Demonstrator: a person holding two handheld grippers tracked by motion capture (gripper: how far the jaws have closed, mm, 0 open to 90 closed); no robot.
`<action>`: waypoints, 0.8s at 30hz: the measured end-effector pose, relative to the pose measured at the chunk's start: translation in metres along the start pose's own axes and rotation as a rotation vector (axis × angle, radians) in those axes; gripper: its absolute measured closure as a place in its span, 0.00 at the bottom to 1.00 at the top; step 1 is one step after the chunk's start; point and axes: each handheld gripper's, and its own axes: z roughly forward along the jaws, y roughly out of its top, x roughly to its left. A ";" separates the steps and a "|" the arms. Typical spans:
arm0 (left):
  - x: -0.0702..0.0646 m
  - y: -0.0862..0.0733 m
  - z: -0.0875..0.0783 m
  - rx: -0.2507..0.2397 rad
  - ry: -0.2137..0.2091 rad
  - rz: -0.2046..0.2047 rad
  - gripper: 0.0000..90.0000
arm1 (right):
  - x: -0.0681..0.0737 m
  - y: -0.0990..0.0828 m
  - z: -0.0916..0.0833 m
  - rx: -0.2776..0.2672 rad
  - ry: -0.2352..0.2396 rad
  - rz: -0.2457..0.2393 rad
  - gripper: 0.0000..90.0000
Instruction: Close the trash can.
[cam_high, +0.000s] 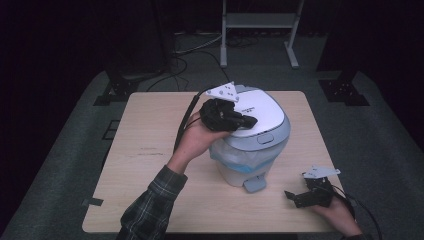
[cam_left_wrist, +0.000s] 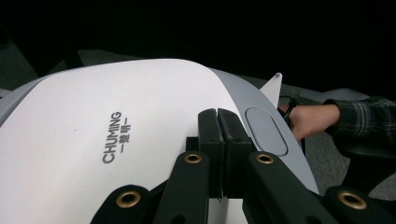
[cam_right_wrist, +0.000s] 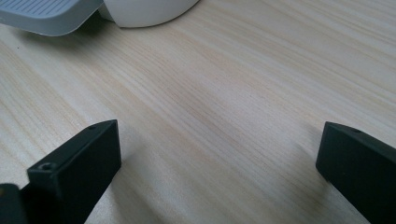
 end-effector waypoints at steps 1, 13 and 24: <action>-0.001 0.001 0.002 0.010 0.000 0.010 0.99 | 0.000 0.000 0.000 -0.001 0.000 -0.001 0.00; -0.013 0.008 0.016 0.026 0.028 0.011 1.00 | 0.000 0.000 0.000 0.000 0.000 0.000 0.00; -0.010 0.001 0.010 -0.004 0.018 -0.010 0.89 | 0.000 0.000 -0.001 0.000 0.002 -0.001 0.00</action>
